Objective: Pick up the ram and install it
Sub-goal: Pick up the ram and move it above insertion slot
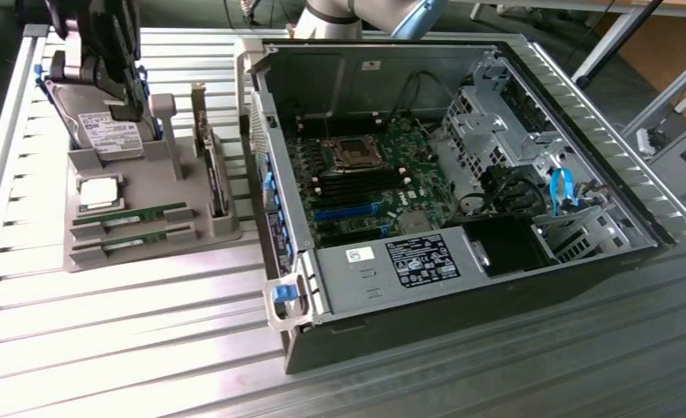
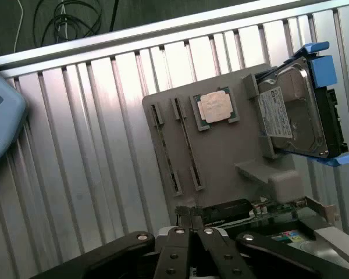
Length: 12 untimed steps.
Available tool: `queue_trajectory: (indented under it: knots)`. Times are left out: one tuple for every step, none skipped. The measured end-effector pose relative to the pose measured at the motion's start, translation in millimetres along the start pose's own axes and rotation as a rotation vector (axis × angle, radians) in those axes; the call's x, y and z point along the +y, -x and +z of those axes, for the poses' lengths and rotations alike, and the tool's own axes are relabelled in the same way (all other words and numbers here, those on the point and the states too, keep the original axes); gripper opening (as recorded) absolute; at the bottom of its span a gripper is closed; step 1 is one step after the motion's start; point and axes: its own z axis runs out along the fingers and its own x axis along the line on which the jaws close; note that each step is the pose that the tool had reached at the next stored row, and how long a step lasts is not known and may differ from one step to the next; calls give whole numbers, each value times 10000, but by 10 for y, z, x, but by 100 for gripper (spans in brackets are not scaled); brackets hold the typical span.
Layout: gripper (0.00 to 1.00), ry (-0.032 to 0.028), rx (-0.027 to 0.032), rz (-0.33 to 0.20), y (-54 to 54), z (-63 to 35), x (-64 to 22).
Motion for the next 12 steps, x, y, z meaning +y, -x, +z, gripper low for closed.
queue_trajectory:
  knots:
    - [9,-1,3,-154,0,0,0]
    - [9,-4,7,-409,0,0,0]
    - [9,-5,10,-585,0,0,0]
    - [9,-7,13,-768,0,0,0]
    - [9,-10,16,-1040,0,0,0]
    - [9,-10,17,-1160,0,0,0]
    - [9,-11,17,-1255,0,0,0]
    - [9,-11,18,-1340,0,0,0]
    - [9,-12,19,-1434,0,0,0]
    - [9,-13,19,-1526,0,1,0]
    - [9,-13,19,-1613,0,0,0]
    - [9,-15,19,-1712,0,1,0]
